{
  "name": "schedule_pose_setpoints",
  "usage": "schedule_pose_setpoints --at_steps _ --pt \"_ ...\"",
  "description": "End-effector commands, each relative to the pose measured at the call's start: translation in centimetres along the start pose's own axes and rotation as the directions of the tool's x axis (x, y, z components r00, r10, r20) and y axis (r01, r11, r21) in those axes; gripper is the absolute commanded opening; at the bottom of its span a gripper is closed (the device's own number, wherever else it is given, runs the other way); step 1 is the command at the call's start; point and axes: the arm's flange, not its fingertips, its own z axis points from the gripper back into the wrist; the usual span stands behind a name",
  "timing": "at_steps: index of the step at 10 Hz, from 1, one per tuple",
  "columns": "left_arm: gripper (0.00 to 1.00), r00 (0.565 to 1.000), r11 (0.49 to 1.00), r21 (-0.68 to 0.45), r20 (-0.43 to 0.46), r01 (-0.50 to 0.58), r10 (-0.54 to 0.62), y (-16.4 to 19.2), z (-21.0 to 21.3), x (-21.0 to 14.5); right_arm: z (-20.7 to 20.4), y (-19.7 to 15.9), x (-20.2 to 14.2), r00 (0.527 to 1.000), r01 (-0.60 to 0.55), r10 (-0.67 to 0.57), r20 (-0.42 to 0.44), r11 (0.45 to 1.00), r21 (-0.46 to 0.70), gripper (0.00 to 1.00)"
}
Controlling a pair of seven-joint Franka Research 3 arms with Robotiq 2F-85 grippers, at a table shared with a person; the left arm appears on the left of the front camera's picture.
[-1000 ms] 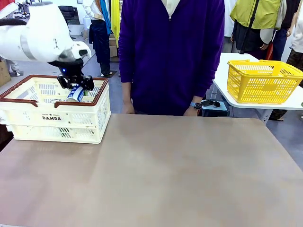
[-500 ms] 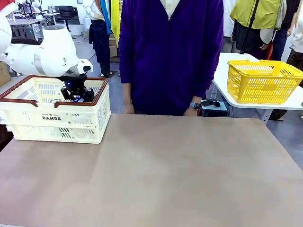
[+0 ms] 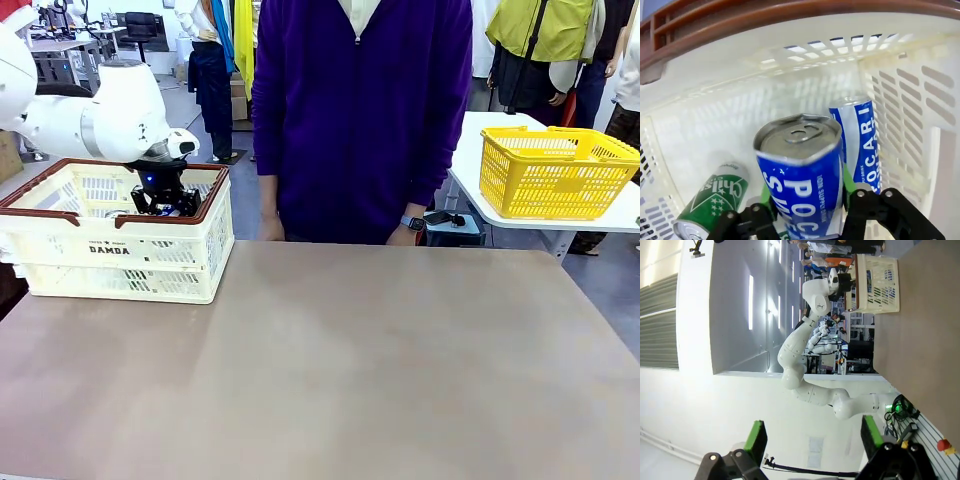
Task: Place the drinks into the Shopping basket.
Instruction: Pick up one drink and place it into the Shopping basket.
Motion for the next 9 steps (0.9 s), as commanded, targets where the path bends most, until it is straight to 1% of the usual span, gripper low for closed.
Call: schedule_pose_setpoints --at_steps 1,4,5,6,7,8,9 --pt "1.00 1.000 1.000 0.004 0.000 -0.017 0.017 0.0 0.5 0.7 0.2 0.2 -0.1 1.000 -0.009 0.009 -0.012 1.000 0.000 1.00" --pt "1.00 1.000 1.000 0.006 0.009 -0.026 0.026 0.4 1.6 0.4 0.2 0.2 -0.1 1.000 -0.009 0.009 -0.012 1.000 0.000 1.00" --pt "1.00 1.000 1.000 0.005 0.017 -0.026 0.026 0.8 2.9 0.5 0.2 0.2 -0.1 1.000 -0.009 0.009 -0.012 1.000 0.000 1.00" --pt "1.00 0.999 0.999 -0.035 0.034 0.012 -0.011 1.4 5.4 0.2 0.2 0.2 -0.1 1.000 -0.009 0.009 -0.012 1.000 0.000 1.00" --pt "1.00 0.995 0.984 -0.150 0.053 0.092 -0.085 2.5 9.7 -0.5 0.2 0.2 -0.1 1.000 -0.009 0.009 -0.012 1.000 0.000 1.00" --pt "1.00 0.990 0.962 -0.247 0.103 0.119 -0.096 3.9 14.0 -1.7 0.2 0.2 -0.1 1.000 -0.009 0.009 -0.012 1.000 0.000 1.00" --pt "1.00 0.986 0.891 -0.425 0.121 0.159 -0.118 5.5 18.0 -3.9 0.2 0.2 -0.1 1.000 -0.009 0.009 -0.012 1.000 0.000 1.00"
